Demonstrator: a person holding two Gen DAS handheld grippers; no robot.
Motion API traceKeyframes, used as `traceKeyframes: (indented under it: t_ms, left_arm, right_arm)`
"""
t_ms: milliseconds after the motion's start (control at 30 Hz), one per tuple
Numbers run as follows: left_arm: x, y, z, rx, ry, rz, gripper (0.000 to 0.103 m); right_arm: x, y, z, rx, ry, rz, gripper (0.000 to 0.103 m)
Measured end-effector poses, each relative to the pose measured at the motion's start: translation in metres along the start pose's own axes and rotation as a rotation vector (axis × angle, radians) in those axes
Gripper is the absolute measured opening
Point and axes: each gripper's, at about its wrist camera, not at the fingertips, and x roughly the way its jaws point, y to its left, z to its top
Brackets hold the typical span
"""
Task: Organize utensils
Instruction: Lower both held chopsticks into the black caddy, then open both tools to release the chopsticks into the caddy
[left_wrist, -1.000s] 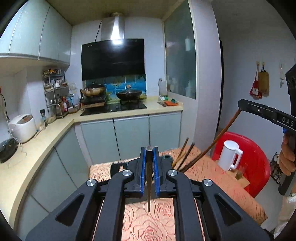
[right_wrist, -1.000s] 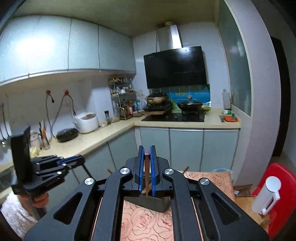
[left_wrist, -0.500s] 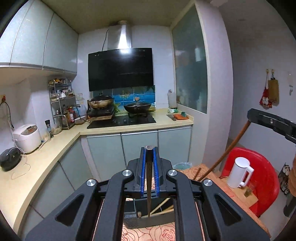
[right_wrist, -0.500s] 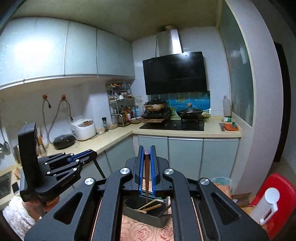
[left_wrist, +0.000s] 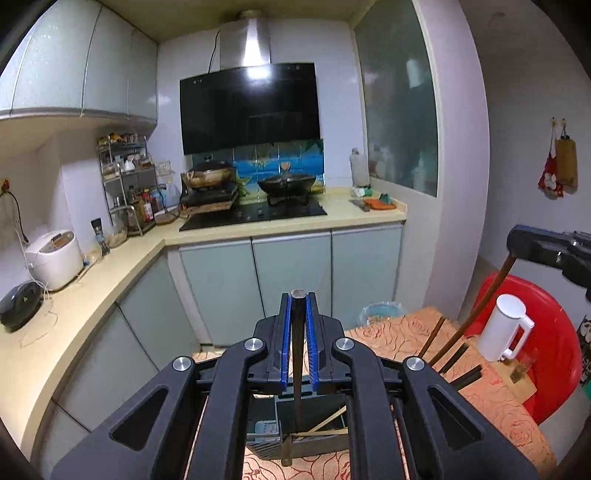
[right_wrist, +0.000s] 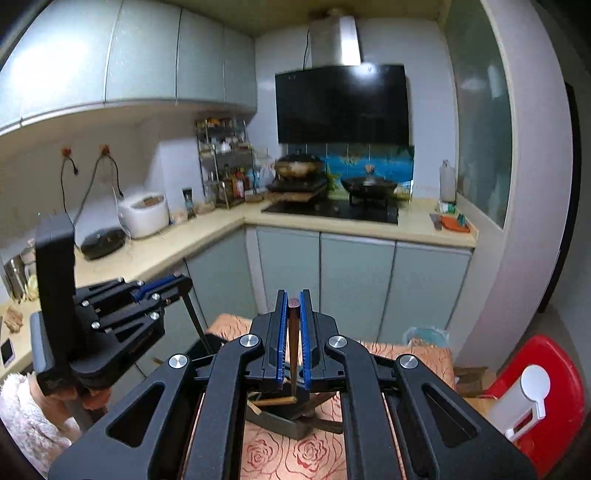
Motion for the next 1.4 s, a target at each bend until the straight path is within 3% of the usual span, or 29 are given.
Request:
traceKeyframes:
  t_ms: [233, 533, 567, 600, 633, 700, 900, 1067, 1233, 1400]
  left_arm:
    - [0.018, 0.004, -0.015, -0.009, 0.048, 0.009, 0.007]
    - [0.023, 0.004, -0.019, -0.012, 0.063, 0.002, 0.009]
    - [0.022, 0.005, -0.018, -0.012, 0.064, 0.000, 0.012]
    - [0.022, 0.005, -0.017, -0.014, 0.064, 0.001, 0.024]
    - [0.020, 0.007, -0.017, -0.018, 0.056, 0.006, 0.039]
    - [0.016, 0.008, -0.016, -0.026, 0.039, 0.016, 0.051]
    - [0.004, 0.013, -0.015, -0.056, 0.017, 0.014, 0.076]
    - [-0.009, 0.016, -0.017, -0.072, 0.003, 0.007, 0.084]
    - [-0.025, 0.016, -0.025, -0.072, -0.006, 0.007, 0.091]
    - [-0.041, 0.017, -0.043, -0.075, -0.015, 0.015, 0.093]
  right_arm:
    - [0.041, 0.010, -0.022, -0.002, 0.106, 0.000, 0.007]
    - [0.066, 0.012, -0.032, 0.013, 0.149, -0.002, 0.009]
    - [0.066, 0.011, -0.032, 0.021, 0.152, 0.006, 0.010]
    - [0.066, 0.010, -0.032, 0.024, 0.153, 0.007, 0.013]
    - [0.065, 0.010, -0.032, 0.025, 0.150, 0.004, 0.026]
    - [0.062, 0.007, -0.032, 0.037, 0.135, 0.002, 0.041]
    - [0.051, 0.004, -0.029, 0.050, 0.110, 0.008, 0.044]
    - [0.036, 0.002, -0.028, 0.054, 0.081, 0.012, 0.051]
    - [0.017, 0.001, -0.032, 0.067, 0.039, 0.009, 0.066]
    - [0.000, 0.003, -0.043, 0.058, 0.002, -0.013, 0.073]
